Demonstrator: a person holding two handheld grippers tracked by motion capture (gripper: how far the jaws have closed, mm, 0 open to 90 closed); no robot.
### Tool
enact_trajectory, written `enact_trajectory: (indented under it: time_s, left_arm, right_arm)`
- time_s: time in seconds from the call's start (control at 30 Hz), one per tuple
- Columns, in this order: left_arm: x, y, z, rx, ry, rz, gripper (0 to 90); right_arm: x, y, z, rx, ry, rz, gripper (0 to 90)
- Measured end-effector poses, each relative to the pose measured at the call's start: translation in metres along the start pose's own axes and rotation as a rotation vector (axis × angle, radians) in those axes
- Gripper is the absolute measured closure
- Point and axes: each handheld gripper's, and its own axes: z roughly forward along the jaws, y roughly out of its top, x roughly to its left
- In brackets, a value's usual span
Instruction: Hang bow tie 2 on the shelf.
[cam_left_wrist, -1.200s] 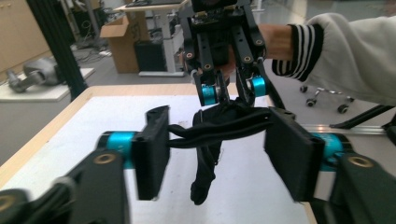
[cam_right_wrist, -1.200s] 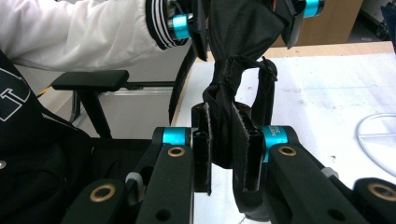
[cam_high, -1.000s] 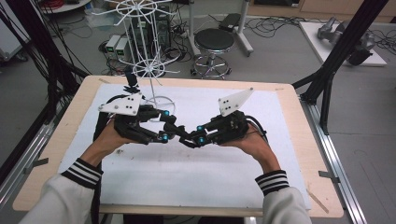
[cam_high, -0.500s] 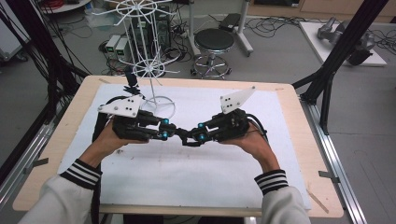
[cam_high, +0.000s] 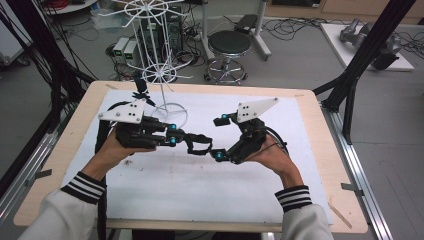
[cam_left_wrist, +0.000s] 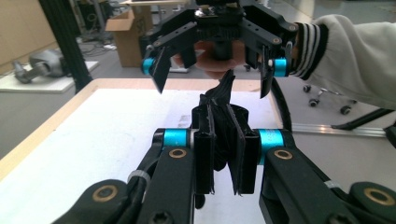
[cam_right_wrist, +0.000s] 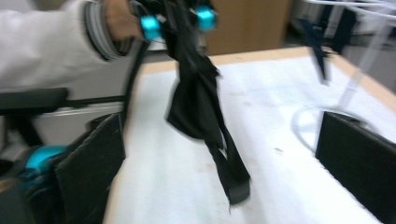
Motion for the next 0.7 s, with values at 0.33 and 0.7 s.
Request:
enact_trajectory:
  time_s: [0.33, 0.7]
  left_arm:
    - [0.001, 0.002, -0.010, -0.049, 0.089, 0.014, 81.3]
    - [0.007, 0.004, -0.023, -0.072, 0.199, -0.012, 81.2]
  right_arm:
    - [0.001, -0.011, -0.021, -0.046, -0.146, 0.024, 0.6]
    - [0.014, -0.033, -0.048, -0.105, -0.243, 0.047, 0.6]
